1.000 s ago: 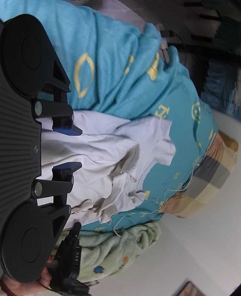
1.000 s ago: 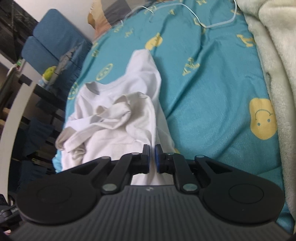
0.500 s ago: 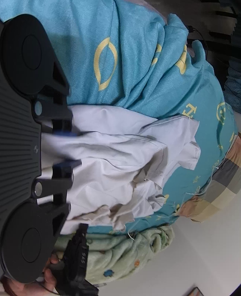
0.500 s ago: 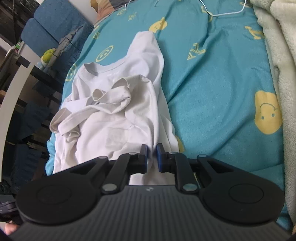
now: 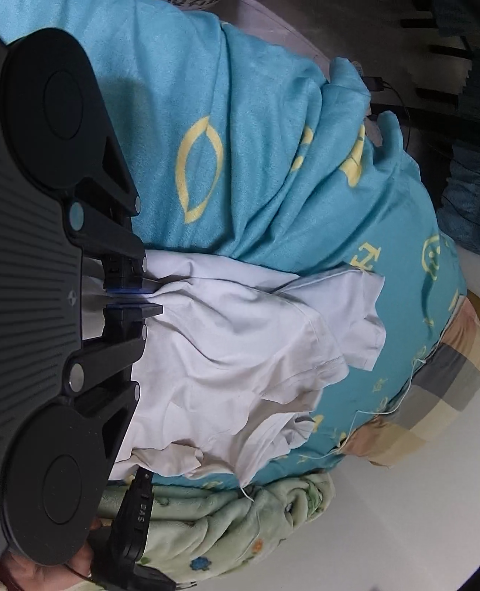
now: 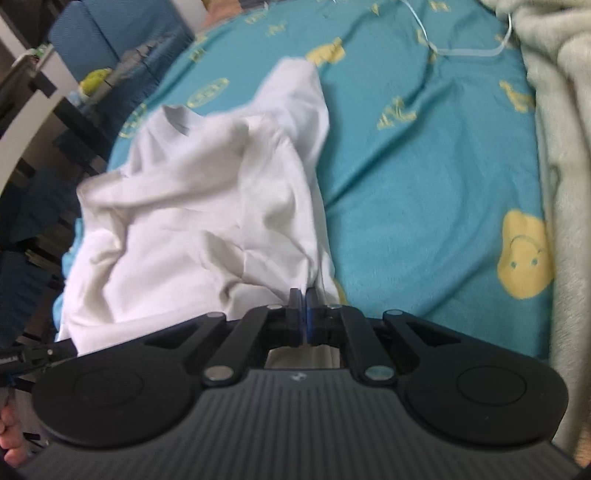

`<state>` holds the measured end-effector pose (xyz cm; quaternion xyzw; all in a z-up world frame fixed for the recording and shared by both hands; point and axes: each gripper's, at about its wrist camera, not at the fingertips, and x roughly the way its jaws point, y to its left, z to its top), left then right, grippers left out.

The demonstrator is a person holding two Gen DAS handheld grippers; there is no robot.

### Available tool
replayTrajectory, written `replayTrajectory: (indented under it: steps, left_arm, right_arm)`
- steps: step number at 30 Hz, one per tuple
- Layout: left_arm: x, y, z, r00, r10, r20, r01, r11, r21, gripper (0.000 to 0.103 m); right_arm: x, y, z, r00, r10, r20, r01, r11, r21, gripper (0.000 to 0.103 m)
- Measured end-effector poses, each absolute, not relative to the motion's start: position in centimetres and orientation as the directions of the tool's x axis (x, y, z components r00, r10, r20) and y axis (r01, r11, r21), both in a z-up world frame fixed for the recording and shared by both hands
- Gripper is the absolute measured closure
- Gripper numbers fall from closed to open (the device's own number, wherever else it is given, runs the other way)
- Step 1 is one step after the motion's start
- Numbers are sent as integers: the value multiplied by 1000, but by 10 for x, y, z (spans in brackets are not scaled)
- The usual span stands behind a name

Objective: Fold clothes

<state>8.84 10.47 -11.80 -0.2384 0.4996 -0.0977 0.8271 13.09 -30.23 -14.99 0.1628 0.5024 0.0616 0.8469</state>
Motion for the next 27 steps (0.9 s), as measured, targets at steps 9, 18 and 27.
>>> replayTrajectory:
  steps: [9, 18, 27]
  left_arm:
    - [57, 106, -78, 567, -389, -726, -141, 823, -551, 23]
    - [19, 81, -106, 479, -552, -683, -261, 653, -711, 22]
    - [34, 86, -154, 473, -562, -679, -399, 551, -733, 38]
  right_arm:
    - [115, -314, -126, 554, 332, -764, 108, 881, 461, 96]
    - [79, -324, -90, 593, 484, -643, 118, 738, 665, 95]
    - [49, -297, -110, 488, 621, -613, 183, 614, 768, 95]
